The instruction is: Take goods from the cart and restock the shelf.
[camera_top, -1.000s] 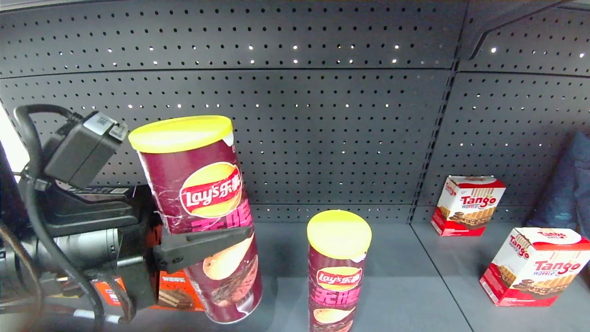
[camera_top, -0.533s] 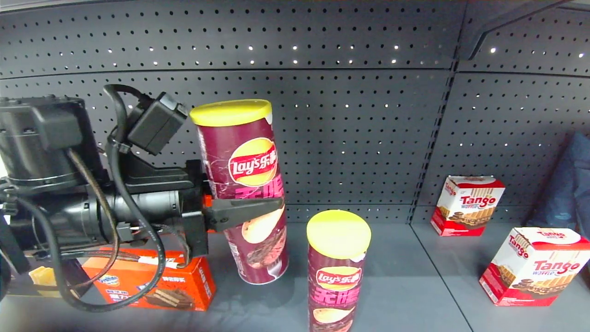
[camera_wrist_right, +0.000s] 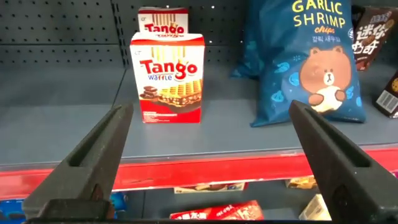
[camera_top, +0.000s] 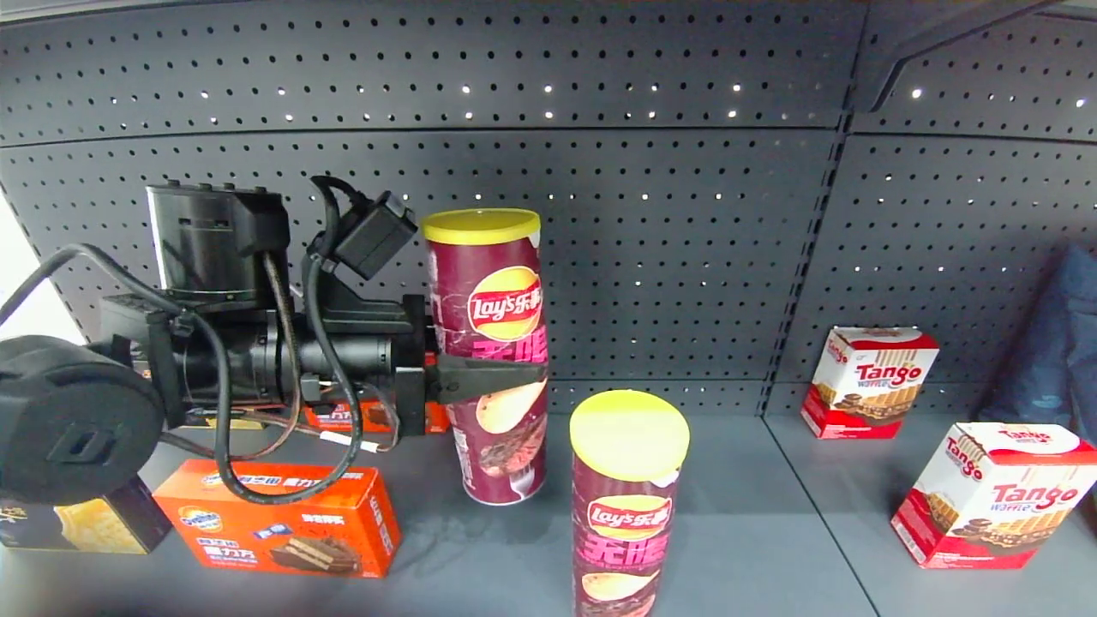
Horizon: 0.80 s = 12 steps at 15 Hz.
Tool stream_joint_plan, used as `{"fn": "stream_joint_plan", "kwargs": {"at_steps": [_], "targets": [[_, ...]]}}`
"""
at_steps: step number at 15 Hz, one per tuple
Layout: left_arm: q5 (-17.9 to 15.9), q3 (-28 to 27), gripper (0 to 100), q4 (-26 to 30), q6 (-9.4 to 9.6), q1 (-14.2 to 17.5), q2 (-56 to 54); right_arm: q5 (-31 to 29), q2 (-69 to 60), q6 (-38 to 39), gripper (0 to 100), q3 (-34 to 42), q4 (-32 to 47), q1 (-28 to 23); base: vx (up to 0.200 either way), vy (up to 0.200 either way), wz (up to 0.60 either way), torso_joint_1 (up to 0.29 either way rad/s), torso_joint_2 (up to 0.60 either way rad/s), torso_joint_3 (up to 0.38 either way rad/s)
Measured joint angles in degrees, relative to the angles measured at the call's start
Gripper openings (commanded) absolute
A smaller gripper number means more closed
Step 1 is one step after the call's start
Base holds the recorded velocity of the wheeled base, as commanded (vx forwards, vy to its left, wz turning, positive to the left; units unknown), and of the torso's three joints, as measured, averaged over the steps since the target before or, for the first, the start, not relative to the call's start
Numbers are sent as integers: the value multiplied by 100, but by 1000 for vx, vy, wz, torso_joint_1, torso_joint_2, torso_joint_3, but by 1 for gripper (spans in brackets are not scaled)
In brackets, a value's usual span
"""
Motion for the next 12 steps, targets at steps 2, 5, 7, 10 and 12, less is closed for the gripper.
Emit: {"fn": "stream_joint_plan", "kwargs": {"at_steps": [2,5,7,10,12], "targets": [[-193,-205,0,-5,167,176,293,0,0,39,100,18,0,0,0,0,0,0,0,0],[-249,-310,0,-277,239,280,662,-2,0,71,100,99,-16,0,0,0,0,0,0,0],[-277,-361,0,-561,236,254,911,0,0,79,100,140,-18,0,0,0,0,0,0,0],[-282,-557,0,-616,241,105,1250,6,0,107,100,201,-68,2,0,0,0,0,0,0],[-274,-778,0,-631,246,-26,1484,0,1,127,100,272,-251,0,0,0,0,0,0,0]]}}
